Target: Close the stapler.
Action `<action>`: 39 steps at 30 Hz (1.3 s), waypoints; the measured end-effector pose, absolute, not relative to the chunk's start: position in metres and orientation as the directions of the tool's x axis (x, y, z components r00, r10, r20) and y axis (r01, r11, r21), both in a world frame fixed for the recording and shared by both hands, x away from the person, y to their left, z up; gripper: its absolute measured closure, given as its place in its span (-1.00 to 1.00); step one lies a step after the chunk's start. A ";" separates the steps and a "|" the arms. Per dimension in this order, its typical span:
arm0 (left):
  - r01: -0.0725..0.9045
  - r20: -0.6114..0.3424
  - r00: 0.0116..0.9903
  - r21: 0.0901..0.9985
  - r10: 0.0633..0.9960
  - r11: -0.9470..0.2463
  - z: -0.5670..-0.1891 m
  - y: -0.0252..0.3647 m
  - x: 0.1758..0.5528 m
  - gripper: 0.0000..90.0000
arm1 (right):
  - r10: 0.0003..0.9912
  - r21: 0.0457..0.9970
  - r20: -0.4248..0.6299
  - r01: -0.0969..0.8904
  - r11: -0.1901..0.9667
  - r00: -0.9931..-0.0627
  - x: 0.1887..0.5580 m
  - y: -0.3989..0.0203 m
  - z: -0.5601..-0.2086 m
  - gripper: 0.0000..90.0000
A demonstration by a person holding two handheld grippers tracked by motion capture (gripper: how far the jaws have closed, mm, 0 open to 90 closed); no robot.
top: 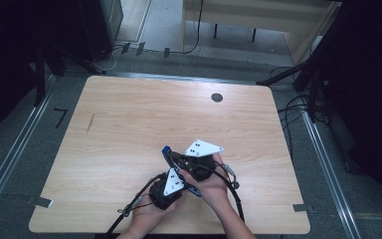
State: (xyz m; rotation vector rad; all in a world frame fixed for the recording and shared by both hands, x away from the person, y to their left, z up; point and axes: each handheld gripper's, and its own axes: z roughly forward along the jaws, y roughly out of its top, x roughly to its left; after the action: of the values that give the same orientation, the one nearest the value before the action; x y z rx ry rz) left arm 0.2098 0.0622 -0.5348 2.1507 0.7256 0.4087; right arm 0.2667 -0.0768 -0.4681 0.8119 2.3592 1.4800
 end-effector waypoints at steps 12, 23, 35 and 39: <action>0.355 0.045 0.784 0.785 0.619 -0.508 -0.535 0.062 0.210 1.00 | 0.551 0.873 0.118 0.351 0.338 -0.826 0.277 -0.067 -0.472 1.00; 0.354 0.048 0.785 0.784 0.618 -0.510 -0.535 0.062 0.209 1.00 | 0.544 0.853 0.134 0.376 0.362 -0.828 0.286 -0.056 -0.477 1.00; 0.354 0.044 0.786 0.785 0.616 -0.509 -0.535 0.062 0.209 1.00 | 0.531 0.821 0.182 0.425 0.381 -0.828 0.297 -0.053 -0.487 1.00; 0.351 0.048 0.786 0.785 0.616 -0.510 -0.535 0.062 0.209 1.00 | 0.525 0.802 0.191 0.440 0.404 -0.829 0.300 -0.050 -0.491 1.00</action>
State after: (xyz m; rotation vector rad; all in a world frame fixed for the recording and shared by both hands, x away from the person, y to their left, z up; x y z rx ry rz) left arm 0.2093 0.0616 -0.5350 2.1530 0.7149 0.4111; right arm 0.3004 -0.0498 -0.4909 0.8808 2.5540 1.4156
